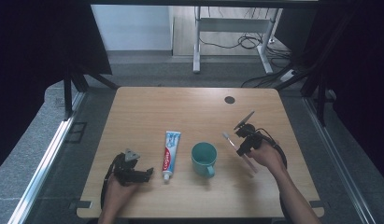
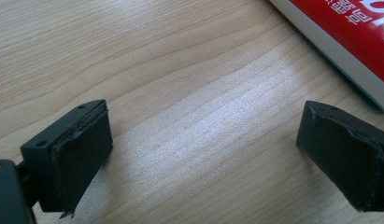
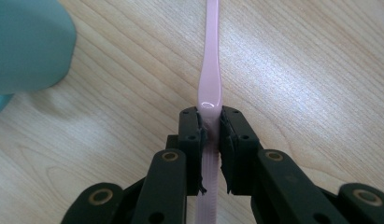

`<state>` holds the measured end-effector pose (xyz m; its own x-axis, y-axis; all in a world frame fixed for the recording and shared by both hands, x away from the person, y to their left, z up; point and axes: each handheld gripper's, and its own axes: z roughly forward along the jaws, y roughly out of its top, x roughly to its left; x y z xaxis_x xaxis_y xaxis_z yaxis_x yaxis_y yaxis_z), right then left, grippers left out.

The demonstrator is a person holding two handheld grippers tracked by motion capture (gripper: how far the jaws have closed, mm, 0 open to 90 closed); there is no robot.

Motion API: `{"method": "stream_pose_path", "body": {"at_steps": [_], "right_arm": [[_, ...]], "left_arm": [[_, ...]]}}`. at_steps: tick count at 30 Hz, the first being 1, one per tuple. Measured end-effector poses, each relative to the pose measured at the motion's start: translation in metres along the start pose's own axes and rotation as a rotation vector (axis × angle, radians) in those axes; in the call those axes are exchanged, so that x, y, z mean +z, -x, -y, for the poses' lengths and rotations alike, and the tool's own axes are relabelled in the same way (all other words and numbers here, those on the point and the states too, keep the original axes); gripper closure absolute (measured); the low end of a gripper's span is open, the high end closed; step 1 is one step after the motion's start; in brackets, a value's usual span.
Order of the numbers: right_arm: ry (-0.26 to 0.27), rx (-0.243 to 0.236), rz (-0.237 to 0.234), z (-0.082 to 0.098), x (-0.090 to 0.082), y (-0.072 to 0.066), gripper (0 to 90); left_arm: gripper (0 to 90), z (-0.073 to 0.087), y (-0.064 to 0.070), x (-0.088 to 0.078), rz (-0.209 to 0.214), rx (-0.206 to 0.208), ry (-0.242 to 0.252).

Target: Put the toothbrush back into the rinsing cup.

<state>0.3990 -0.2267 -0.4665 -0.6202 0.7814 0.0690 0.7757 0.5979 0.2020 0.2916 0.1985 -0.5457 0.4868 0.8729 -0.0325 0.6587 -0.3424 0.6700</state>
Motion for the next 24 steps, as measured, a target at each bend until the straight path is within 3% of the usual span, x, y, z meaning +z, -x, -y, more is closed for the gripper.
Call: {"method": "stream_pose_path", "body": {"at_steps": [9, 24], "right_arm": [[0.049, -0.012, -0.008, 0.011, -0.012, 0.001, 78.8], [0.195, -0.035, -0.036, 0.029, -0.031, -0.001, 78.7]], "left_arm": [[3.3, 0.0, 0.0, 0.0, 0.0, 0.0, 0.0], [3.3, 0.0, 0.0, 0.0, 0.0, 0.001, 0.0]]}}
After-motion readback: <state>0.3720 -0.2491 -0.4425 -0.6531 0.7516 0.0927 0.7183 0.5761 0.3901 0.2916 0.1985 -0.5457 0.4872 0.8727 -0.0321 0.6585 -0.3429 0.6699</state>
